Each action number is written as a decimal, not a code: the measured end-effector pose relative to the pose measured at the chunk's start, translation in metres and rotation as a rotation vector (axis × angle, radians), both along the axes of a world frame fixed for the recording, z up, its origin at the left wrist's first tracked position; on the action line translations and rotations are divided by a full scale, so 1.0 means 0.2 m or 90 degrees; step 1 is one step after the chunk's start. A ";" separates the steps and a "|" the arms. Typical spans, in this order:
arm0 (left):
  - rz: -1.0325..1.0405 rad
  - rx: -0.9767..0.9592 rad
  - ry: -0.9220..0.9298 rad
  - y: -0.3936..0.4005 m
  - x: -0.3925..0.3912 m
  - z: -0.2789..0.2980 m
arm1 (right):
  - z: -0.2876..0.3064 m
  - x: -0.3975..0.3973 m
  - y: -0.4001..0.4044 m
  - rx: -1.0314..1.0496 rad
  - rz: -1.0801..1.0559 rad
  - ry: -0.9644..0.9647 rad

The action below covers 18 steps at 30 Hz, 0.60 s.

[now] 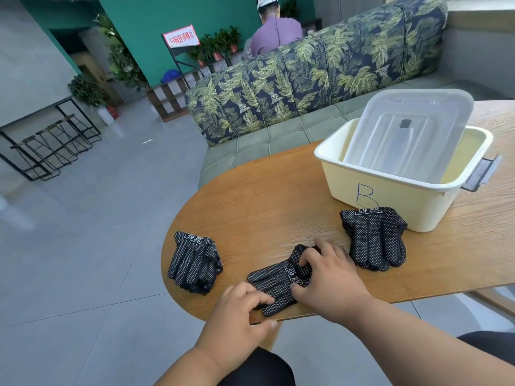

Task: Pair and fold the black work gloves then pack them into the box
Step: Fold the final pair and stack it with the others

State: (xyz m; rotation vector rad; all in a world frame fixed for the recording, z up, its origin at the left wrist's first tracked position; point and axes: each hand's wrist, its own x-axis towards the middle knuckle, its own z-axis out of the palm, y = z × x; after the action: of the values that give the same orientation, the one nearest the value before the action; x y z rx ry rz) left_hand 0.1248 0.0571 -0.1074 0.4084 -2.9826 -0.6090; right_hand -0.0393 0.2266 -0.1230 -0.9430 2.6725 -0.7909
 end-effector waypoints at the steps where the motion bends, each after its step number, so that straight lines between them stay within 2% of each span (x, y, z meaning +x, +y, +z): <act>1: -0.009 -0.008 -0.002 0.00 0.00 0.00 | 0.00 0.00 0.00 0.002 0.004 -0.002; 18: -0.033 -0.076 -0.003 -0.02 0.00 0.03 | 0.02 0.00 0.04 0.003 0.033 0.001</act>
State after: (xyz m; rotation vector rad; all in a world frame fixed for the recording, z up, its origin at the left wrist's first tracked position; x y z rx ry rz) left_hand 0.1238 0.0533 -0.1018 0.3262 -3.0223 -0.4327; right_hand -0.0400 0.2350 -0.1199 -1.0075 2.6388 -0.7732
